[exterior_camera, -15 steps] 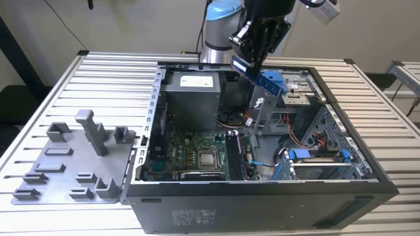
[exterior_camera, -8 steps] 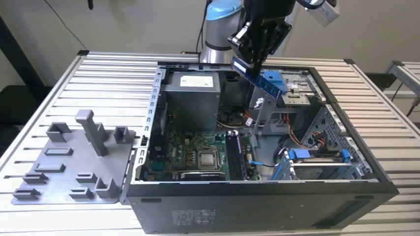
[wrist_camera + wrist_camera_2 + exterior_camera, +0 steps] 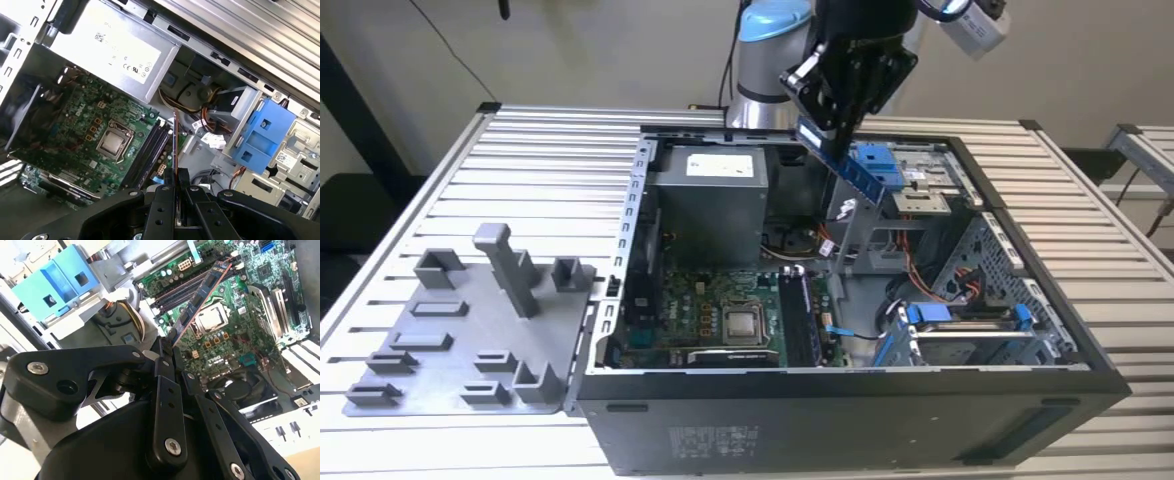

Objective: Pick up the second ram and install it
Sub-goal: 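Insert the second ram into the second slot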

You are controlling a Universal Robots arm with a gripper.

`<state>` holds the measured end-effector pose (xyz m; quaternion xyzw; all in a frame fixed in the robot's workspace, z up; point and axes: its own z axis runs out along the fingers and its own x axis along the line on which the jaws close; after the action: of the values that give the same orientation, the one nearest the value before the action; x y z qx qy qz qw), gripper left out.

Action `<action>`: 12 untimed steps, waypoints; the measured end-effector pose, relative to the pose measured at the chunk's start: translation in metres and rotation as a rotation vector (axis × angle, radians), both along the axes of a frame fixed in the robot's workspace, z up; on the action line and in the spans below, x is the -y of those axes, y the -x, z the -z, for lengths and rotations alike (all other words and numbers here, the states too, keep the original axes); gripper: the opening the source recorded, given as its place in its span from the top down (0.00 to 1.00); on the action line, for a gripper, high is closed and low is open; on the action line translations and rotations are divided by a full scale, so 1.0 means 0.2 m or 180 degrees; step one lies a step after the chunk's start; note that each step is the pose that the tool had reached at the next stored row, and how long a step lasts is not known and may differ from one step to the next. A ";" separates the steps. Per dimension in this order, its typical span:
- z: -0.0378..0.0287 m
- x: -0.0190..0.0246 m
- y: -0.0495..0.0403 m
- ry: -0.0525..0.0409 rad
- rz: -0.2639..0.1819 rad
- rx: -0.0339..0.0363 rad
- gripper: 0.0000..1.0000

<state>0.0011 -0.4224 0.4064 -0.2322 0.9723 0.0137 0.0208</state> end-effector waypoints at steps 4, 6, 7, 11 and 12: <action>0.002 0.000 0.000 0.0000 0.0194 0.0000 0.86; 0.003 0.000 0.000 0.0000 0.0308 0.0000 0.86; 0.003 0.000 0.000 0.0000 0.0363 0.0000 0.86; 0.005 0.000 0.000 0.0000 0.0574 0.0000 0.86; 0.005 0.000 0.000 0.0000 0.0630 0.0000 0.86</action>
<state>0.0011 -0.4224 0.4054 -0.1351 0.9905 0.0116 0.0221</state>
